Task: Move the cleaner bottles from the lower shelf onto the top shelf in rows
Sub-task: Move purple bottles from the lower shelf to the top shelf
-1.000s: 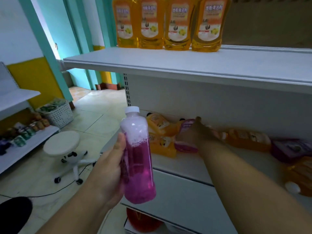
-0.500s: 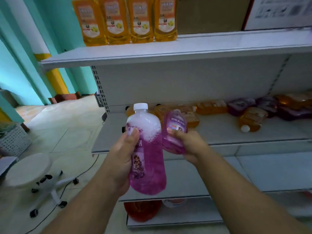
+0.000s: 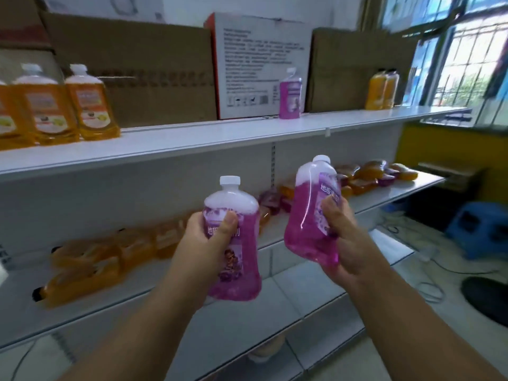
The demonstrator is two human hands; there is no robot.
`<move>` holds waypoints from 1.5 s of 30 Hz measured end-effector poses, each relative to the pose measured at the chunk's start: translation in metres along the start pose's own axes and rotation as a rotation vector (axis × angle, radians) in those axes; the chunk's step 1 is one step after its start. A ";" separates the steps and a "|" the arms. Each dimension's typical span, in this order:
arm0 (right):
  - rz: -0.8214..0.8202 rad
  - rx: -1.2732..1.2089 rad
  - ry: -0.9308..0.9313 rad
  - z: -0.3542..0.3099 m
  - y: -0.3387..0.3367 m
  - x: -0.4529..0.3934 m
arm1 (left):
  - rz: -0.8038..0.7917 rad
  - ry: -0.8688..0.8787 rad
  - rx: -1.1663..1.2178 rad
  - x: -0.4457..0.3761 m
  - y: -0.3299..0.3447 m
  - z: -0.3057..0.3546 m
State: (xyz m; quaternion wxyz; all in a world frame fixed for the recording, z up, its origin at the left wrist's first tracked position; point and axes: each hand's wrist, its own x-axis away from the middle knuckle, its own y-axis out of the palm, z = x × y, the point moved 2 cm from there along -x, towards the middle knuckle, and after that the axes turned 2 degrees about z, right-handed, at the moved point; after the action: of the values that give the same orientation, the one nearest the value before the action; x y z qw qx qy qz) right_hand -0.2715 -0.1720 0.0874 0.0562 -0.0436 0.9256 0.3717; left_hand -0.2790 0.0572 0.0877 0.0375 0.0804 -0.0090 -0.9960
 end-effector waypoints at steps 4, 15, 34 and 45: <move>-0.020 0.195 -0.169 -0.108 -0.042 0.008 | -0.046 -0.040 0.136 -0.037 0.105 0.026; 0.079 0.414 -0.470 -0.260 -0.098 -0.069 | -0.147 0.226 -0.002 -0.141 0.288 0.106; -0.062 0.737 -0.664 -0.362 -0.166 -0.365 | 0.010 0.371 -0.389 -0.429 0.406 0.138; -0.340 0.849 -0.556 -0.357 -0.196 -0.524 | 0.282 0.262 -0.598 -0.496 0.396 0.118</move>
State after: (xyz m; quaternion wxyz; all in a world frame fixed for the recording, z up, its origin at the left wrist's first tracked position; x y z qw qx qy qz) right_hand 0.2454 -0.5396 0.2809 0.3713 -0.0664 0.9246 -0.0525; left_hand 0.2194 -0.2988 0.2928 0.1972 0.1907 0.2769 -0.9209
